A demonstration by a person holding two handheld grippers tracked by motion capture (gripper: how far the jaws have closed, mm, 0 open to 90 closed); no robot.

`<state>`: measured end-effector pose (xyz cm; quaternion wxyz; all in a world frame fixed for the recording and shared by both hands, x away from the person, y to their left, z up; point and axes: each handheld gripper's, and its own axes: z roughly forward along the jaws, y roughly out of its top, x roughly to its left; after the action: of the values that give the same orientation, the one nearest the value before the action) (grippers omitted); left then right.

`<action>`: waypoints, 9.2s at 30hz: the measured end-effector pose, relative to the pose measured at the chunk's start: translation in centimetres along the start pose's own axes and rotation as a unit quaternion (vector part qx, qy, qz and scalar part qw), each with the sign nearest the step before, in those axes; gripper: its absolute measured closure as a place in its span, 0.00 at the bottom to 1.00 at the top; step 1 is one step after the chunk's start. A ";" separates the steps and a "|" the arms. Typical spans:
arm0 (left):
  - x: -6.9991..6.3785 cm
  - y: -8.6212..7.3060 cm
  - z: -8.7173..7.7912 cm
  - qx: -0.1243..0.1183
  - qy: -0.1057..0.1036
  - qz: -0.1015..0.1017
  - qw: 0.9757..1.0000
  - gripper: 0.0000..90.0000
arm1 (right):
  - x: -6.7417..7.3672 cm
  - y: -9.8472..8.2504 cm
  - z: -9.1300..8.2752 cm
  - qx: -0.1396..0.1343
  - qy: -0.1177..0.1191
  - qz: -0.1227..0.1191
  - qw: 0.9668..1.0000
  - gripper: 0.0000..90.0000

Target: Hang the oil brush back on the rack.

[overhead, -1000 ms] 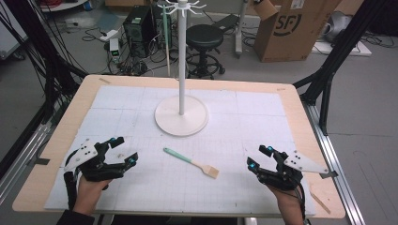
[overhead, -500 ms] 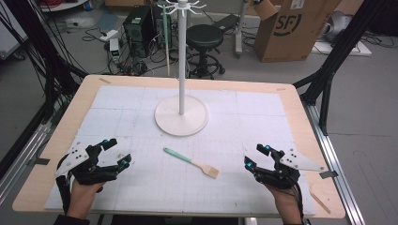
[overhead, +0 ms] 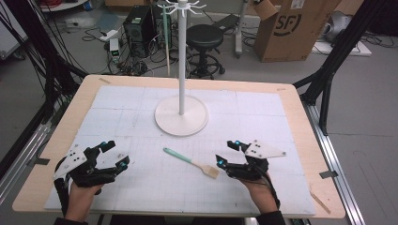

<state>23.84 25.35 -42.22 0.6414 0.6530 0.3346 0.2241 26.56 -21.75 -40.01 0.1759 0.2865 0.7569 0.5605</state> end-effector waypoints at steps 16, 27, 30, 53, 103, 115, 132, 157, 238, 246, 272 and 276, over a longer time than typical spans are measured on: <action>-0.6 -0.3 0.8 0.016 -0.013 -0.003 1.000 0.19 | 2.3 -1.1 8.9 0.150 0.064 -0.017 0.986 0.65; -0.7 -0.4 1.2 0.025 -0.018 0.000 1.000 0.19 | 2.1 -1.8 10.2 0.203 0.061 -0.025 0.977 0.79; -0.7 -0.4 1.3 0.028 -0.018 -0.002 0.999 0.19 | 2.1 -1.8 10.2 0.203 0.058 -0.029 0.977 0.89; -1.7 0.1 4.4 0.059 -0.044 -0.061 0.995 0.29 | 3.4 -0.3 7.0 0.087 0.095 -0.013 0.992 0.92; -6.2 3.7 9.6 0.023 -0.174 -0.124 0.977 0.84 | 5.5 0.9 5.3 -0.014 0.149 -0.029 0.988 0.92; -7.3 5.3 9.7 0.021 -0.211 -0.091 0.973 0.92 | 5.7 1.3 5.2 -0.020 0.157 -0.033 0.987 0.92; -8.2 7.8 9.6 0.063 -0.322 0.001 0.945 0.92 | 4.9 3.8 6.3 0.010 0.329 -0.024 0.944 0.76; -5.3 5.6 6.1 0.001 -0.185 0.020 0.983 0.22 | 2.6 6.6 6.4 -0.065 0.280 -0.008 0.958 0.94; -1.2 3.0 1.9 0.017 -0.121 0.020 0.992 0.22 | -7.9 22.5 12.0 -0.109 0.169 0.035 0.979 0.59; -0.4 2.8 1.4 0.005 -0.104 0.015 0.994 0.21 | -7.2 20.1 8.8 -0.084 0.095 -0.007 0.992 0.43; -0.2 1.7 1.1 -0.019 -0.069 0.016 0.997 0.21 | -4.1 -0.9 -5.4 -0.054 -0.088 0.005 0.995 0.31; -0.2 1.5 0.9 -0.022 -0.063 0.015 0.998 0.20 | -3.9 -2.0 -6.7 -0.062 -0.103 0.011 0.993 0.28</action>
<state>24.58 24.66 -40.79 0.6720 0.6566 0.2788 0.1991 25.19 -29.69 -40.04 0.2642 0.3391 0.6954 0.5758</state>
